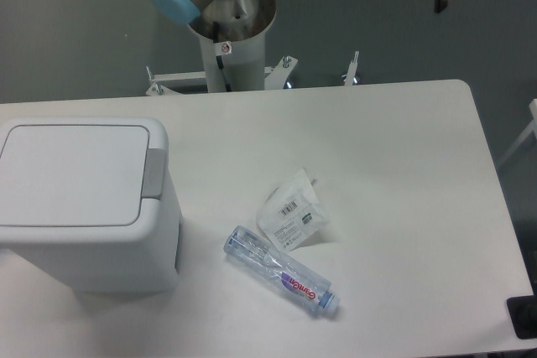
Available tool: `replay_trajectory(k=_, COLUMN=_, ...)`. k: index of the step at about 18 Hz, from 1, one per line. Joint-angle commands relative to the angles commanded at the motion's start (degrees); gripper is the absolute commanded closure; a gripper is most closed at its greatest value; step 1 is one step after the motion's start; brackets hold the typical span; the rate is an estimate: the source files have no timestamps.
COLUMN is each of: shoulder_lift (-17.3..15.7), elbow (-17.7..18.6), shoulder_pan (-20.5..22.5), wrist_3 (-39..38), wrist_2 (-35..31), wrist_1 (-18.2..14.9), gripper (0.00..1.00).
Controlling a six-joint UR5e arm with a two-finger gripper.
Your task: Open the trash can
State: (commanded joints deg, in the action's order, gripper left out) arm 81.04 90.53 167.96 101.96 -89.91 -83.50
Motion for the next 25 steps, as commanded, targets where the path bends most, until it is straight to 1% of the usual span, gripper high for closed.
replay_trajectory(k=4, shoulder_lift=0.26, elbow=-0.09, shoulder_pan=-0.7, wrist_3=-4.12, wrist_2=0.26, wrist_1=0.17, gripper=0.0)
replay_trajectory(k=5, shoulder_lift=0.44, elbow=0.0, shoulder_pan=-1.31, wrist_3=-6.57, wrist_2=2.09, wrist_1=1.13, gripper=0.0)
replay_trajectory(k=6, shoulder_lift=0.53, elbow=0.09, shoulder_pan=-2.02, wrist_3=-10.08, wrist_2=4.02, wrist_1=1.93, gripper=0.0)
replay_trajectory(k=8, shoulder_lift=0.88, elbow=0.09, shoulder_pan=-3.77, wrist_3=-22.44, wrist_2=9.2, wrist_1=3.25, gripper=0.0)
replay_trajectory(k=9, shoulder_lift=1.57, elbow=0.09, shoulder_pan=-4.82, wrist_3=-28.25, wrist_2=11.32, wrist_1=3.86, gripper=0.0)
replay_trajectory(k=12, shoulder_lift=3.34, elbow=-0.7, shoulder_pan=-10.44, wrist_3=-39.35, wrist_2=11.87, wrist_1=6.23, gripper=0.0)
replay_trajectory(k=14, shoulder_lift=3.95, elbow=-0.26, shoulder_pan=-14.04, wrist_3=-46.29, wrist_2=12.04, wrist_1=8.95, gripper=0.0)
replay_trajectory(k=16, shoulder_lift=5.79, elbow=-0.7, shoulder_pan=-18.7, wrist_3=-54.63, wrist_2=12.13, wrist_1=11.76, gripper=0.0)
replay_trajectory(k=18, shoulder_lift=7.29, elbow=-0.35, shoulder_pan=-21.69, wrist_3=-64.38, wrist_2=12.22, wrist_1=15.36, gripper=0.0)
replay_trajectory(k=20, shoulder_lift=9.3, elbow=-0.35, shoulder_pan=-25.82, wrist_3=-72.74, wrist_2=12.22, wrist_1=18.7, gripper=0.0)
replay_trajectory(k=22, shoulder_lift=11.07, elbow=-0.44, shoulder_pan=-28.38, wrist_3=-81.26, wrist_2=12.39, wrist_1=22.04, gripper=0.0)
replay_trajectory(k=24, shoulder_lift=12.56, elbow=-0.88, shoulder_pan=-31.37, wrist_3=-86.64, wrist_2=13.09, wrist_1=26.17, gripper=0.0)
replay_trajectory(k=25, shoulder_lift=12.92, elbow=-0.79, shoulder_pan=-32.25, wrist_3=-88.58, wrist_2=13.7, wrist_1=27.41, gripper=0.0)
